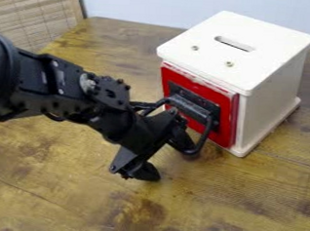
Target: Open the drawer
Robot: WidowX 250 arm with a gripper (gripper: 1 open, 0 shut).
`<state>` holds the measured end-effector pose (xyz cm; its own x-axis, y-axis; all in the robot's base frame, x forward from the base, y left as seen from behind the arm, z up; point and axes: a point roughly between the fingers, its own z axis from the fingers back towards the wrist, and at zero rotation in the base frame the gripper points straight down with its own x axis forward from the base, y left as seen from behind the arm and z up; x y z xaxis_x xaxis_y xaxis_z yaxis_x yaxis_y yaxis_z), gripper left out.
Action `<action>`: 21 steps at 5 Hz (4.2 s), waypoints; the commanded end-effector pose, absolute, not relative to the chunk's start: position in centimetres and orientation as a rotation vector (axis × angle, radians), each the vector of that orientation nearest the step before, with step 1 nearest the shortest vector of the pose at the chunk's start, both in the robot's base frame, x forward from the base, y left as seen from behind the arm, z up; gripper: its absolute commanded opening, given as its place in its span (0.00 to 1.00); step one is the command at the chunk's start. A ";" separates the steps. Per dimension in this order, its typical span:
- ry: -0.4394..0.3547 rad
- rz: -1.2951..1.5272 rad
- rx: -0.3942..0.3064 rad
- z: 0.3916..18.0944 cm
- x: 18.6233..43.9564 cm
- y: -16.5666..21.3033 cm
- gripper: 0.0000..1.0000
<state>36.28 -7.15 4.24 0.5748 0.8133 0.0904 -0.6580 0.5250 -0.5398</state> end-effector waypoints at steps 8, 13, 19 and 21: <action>-0.395 1.126 -0.446 6.4 36.8 -6.0 1.00; -0.418 1.310 -0.414 6.5 34.4 -3.8 1.00; -0.402 1.362 -0.389 5.2 33.9 -4.5 1.00; -0.394 1.364 -0.385 5.9 35.4 -5.3 1.00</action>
<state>34.56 -4.64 4.36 0.1464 0.9883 0.0431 -0.8847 0.1503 -0.4412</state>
